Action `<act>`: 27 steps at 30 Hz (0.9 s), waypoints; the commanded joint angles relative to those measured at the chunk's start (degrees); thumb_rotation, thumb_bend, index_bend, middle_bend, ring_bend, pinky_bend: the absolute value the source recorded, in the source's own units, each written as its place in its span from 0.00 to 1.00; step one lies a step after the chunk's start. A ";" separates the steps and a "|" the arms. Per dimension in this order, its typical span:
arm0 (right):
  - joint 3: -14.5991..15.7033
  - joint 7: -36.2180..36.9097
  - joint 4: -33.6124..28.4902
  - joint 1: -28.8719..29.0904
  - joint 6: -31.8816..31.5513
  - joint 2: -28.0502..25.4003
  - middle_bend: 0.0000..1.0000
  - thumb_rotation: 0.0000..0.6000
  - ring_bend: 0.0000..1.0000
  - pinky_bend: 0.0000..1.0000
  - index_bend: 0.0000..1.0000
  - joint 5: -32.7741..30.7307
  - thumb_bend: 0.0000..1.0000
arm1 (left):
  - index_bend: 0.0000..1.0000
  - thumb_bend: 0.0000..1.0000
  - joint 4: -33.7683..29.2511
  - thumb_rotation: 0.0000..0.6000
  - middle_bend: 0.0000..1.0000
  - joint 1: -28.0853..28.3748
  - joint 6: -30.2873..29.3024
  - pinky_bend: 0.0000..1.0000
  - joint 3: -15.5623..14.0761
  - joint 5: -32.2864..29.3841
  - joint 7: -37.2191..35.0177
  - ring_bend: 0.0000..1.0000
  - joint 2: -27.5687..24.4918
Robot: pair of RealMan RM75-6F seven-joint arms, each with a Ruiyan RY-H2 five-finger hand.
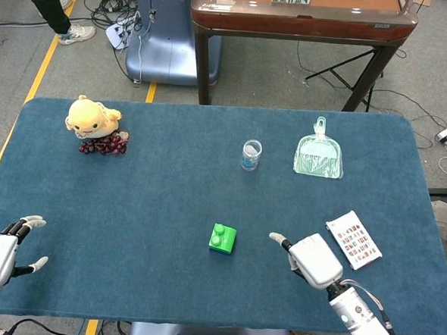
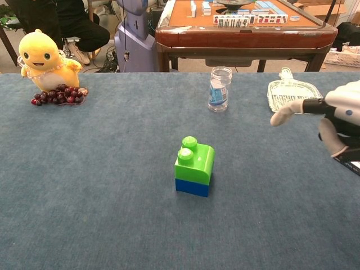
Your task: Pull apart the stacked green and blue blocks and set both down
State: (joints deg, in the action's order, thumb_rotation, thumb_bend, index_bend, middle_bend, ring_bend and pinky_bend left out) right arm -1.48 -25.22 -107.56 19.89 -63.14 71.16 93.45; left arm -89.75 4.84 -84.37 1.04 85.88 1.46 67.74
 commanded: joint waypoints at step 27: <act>-0.67 -19.81 -3.77 11.49 13.88 10.21 0.96 1.00 0.96 1.00 0.22 -18.18 1.00 | 0.36 0.15 1.83 1.00 0.27 -0.42 1.03 0.58 -0.30 -1.00 -1.76 0.34 1.47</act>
State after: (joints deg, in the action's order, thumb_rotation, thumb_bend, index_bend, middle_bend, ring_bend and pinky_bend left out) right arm -1.93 -44.06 -111.58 30.46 -49.81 80.48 76.45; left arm -87.93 4.42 -83.36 0.74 84.90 -0.28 69.19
